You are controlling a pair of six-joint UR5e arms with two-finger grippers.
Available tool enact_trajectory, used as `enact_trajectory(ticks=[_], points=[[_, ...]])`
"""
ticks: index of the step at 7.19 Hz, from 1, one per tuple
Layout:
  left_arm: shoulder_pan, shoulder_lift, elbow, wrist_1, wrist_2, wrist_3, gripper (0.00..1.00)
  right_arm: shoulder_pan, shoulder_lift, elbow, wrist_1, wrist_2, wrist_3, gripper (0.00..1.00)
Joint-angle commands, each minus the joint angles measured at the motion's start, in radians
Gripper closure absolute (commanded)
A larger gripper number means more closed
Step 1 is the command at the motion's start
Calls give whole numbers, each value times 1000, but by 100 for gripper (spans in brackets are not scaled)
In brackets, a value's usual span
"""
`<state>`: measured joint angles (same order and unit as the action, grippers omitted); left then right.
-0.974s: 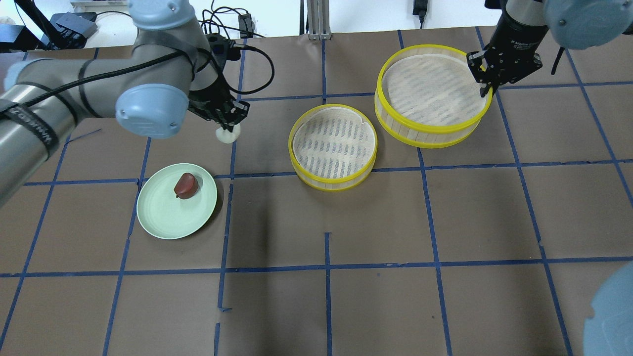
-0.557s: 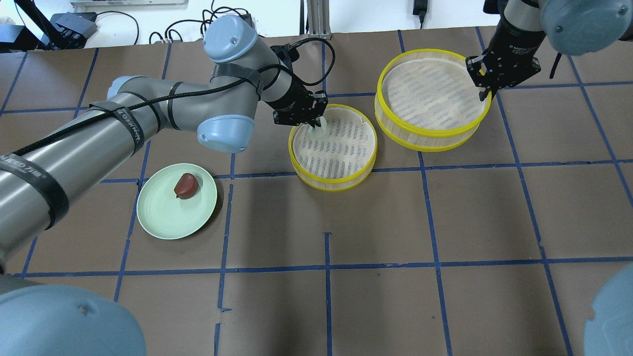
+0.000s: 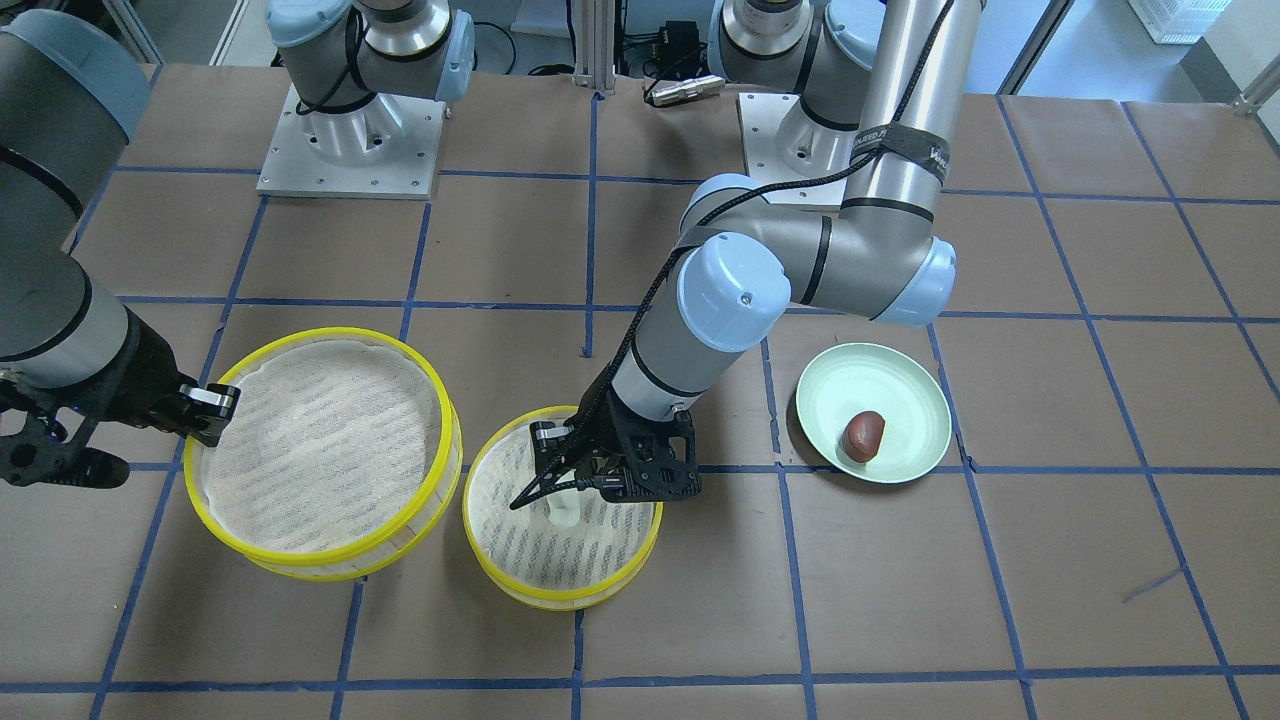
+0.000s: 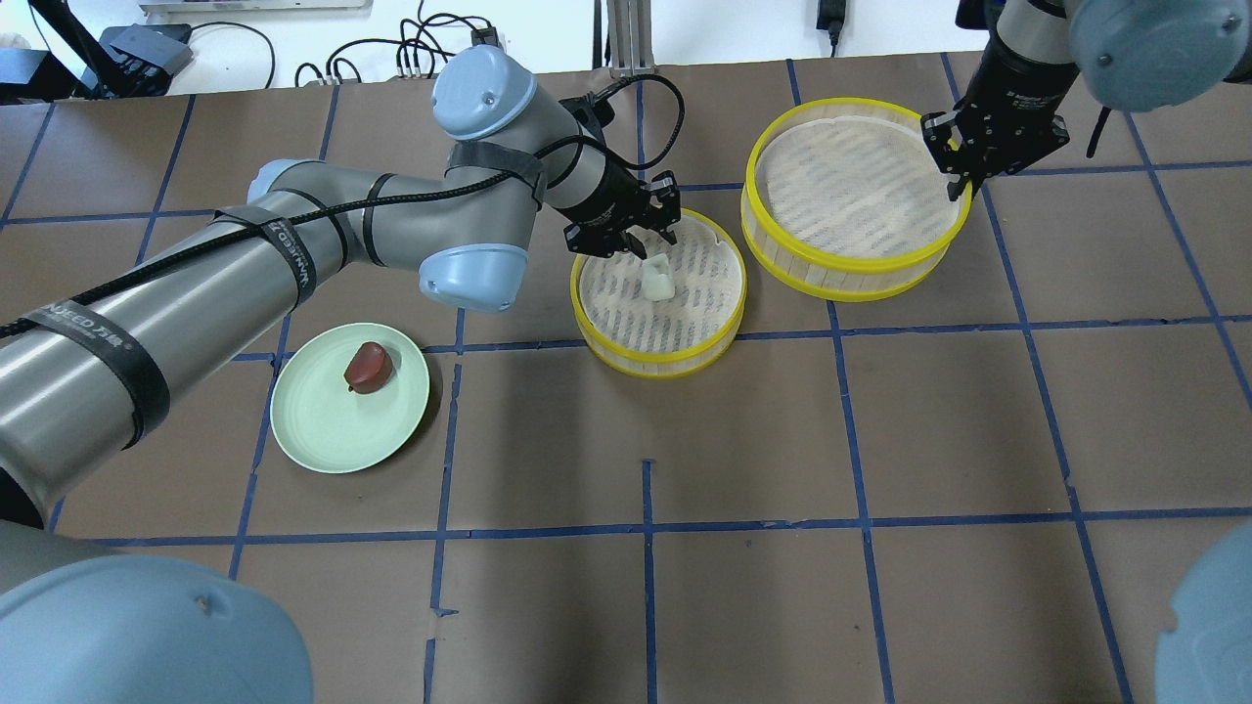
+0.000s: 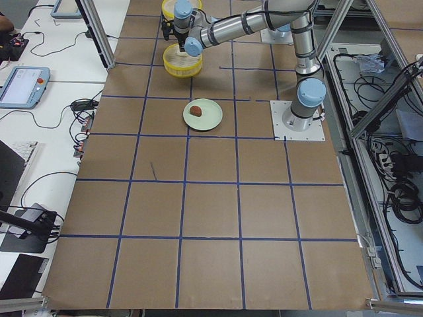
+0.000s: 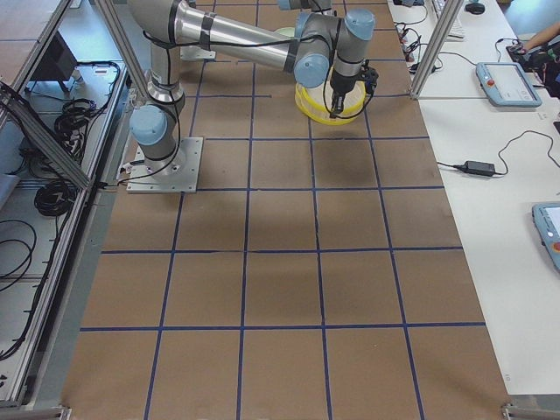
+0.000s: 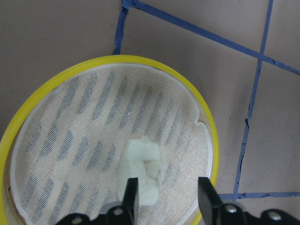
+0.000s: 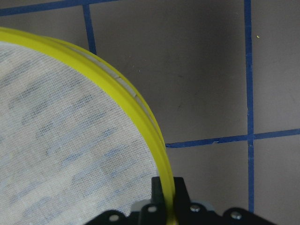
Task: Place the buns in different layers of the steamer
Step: 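Open the left gripper to release the white bun and withdraw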
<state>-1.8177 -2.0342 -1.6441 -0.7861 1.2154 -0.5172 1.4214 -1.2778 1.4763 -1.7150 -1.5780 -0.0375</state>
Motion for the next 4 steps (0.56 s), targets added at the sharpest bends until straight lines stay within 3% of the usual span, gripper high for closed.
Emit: enact_trajectory(ticks=[1, 2, 4], points=[[14, 46, -20, -174, 262, 210, 0, 19, -8, 2, 3, 4, 89, 94], [50, 69, -51, -265, 399, 429, 0, 68, -5, 4, -5, 4, 147, 94], [231, 167, -187, -272, 446, 541, 0, 169, 11, 7, -37, 6, 291, 94]])
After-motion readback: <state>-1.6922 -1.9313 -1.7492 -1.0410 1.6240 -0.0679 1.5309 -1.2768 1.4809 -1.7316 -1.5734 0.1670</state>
